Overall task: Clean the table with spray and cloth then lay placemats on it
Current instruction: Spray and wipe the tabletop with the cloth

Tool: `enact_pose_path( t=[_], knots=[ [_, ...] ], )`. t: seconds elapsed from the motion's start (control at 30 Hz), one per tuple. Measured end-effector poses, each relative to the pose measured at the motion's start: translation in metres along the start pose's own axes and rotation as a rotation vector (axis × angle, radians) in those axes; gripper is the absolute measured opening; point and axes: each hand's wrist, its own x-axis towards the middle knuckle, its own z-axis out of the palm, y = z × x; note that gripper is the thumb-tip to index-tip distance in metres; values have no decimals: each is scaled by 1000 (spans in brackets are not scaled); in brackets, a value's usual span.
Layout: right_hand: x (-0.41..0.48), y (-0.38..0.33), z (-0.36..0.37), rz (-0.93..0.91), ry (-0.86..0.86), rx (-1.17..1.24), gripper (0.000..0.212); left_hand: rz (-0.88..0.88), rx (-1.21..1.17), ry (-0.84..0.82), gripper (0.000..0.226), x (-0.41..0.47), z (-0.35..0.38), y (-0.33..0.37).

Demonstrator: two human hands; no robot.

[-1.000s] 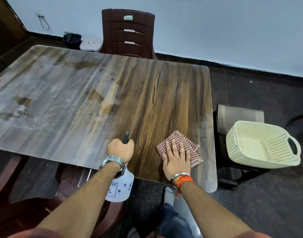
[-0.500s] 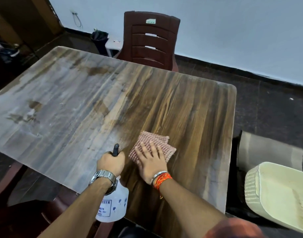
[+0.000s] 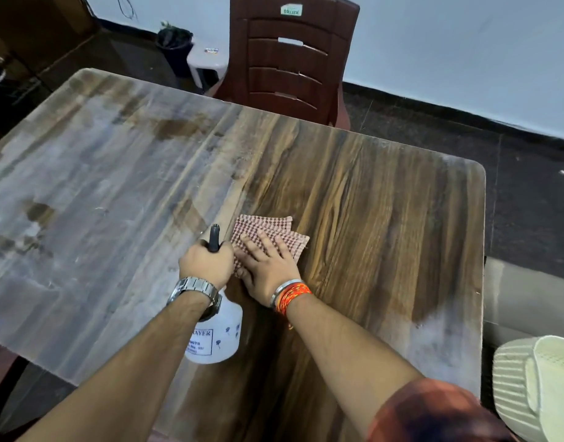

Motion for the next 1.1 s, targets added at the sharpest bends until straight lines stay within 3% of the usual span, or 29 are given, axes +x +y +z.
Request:
enact_pose_path(
  t=[0.2, 0.43, 0.63, 0.73, 0.87, 0.93, 1.1],
  knots=[
    [77, 42, -18, 186, 75, 1, 51, 75, -22, 24, 24, 47, 12, 45],
    [125, 146, -59, 505, 140, 47, 55, 245, 50, -31, 26, 77, 33, 101],
    [94, 265, -92, 833, 187, 90, 57, 405, -30, -69, 20, 83, 65, 156],
    [52, 314, -102, 1097, 227, 165, 58, 433, -70, -71, 22, 78, 74, 169],
    [30, 330, -107, 1368, 261, 223, 59, 459, -113, -100, 21, 70, 84, 178],
    [52, 312, -108, 1265, 273, 215, 58, 477, -124, -95, 22, 67, 88, 180],
    [114, 245, -100, 471, 63, 40, 51, 494, -104, -49, 25, 64, 100, 188]
  ],
)
